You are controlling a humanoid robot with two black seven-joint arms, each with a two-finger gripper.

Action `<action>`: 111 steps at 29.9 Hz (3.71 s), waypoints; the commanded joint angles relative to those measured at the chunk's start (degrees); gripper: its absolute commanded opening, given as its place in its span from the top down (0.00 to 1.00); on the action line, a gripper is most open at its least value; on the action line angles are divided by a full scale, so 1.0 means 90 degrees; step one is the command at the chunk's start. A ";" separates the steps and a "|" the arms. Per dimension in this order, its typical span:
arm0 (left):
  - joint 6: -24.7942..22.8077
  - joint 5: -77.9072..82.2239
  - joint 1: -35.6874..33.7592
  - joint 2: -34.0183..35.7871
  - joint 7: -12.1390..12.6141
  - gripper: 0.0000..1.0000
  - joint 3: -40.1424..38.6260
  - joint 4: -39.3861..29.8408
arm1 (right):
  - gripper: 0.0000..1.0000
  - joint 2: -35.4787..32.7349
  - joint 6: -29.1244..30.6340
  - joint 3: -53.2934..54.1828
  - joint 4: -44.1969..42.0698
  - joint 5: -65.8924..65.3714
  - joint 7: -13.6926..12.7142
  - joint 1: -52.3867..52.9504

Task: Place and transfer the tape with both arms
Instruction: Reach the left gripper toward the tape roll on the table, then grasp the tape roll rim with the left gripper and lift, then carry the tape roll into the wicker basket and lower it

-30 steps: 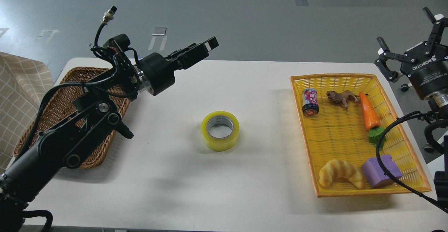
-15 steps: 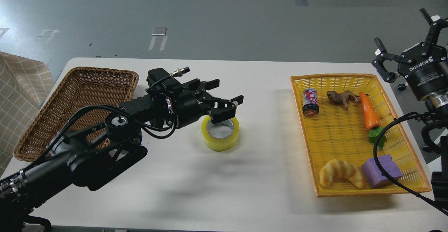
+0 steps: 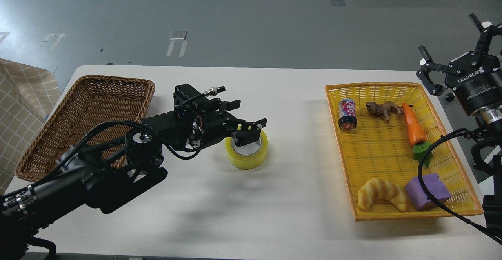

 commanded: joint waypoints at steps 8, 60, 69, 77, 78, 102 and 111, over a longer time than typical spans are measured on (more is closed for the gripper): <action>-0.0864 0.0038 -0.0085 -0.0010 0.1037 0.01 0.0019 0.0029 | 0.00 0.0003 0.0000 0.0000 -0.0044 0.0000 0.0000 -0.0041; -0.1002 0.0096 -0.0563 -0.0625 0.1350 1.00 0.0869 0.0870 | 0.01 0.0042 0.0000 0.0000 -0.0034 0.0000 0.0000 -0.0149; -0.1021 -0.0040 -0.1538 -0.0139 0.1233 1.00 0.0850 0.0635 | 0.01 0.0052 0.0000 0.0000 -0.0054 0.0000 0.0000 -0.0149; -0.1012 -0.0373 -0.2116 0.0808 0.0823 1.00 0.0869 0.0635 | 0.01 0.0052 0.0000 0.0000 -0.0044 0.0000 0.0000 -0.0149; -0.1012 -0.0373 -0.2117 0.0810 0.0822 1.00 0.0869 0.0635 | 0.01 0.0052 0.0000 0.0000 -0.0044 0.0000 0.0000 -0.0149; -0.0982 -0.0421 -0.1053 0.4110 -0.0359 1.00 0.0889 0.0917 | 0.00 0.0140 0.0000 0.0000 -0.0034 0.0000 0.0000 -0.0207; -0.0973 -0.0451 -0.0281 0.4121 -0.0379 1.00 0.0879 0.1328 | 0.00 0.0140 0.0000 0.0000 -0.0015 0.0000 0.0000 -0.0237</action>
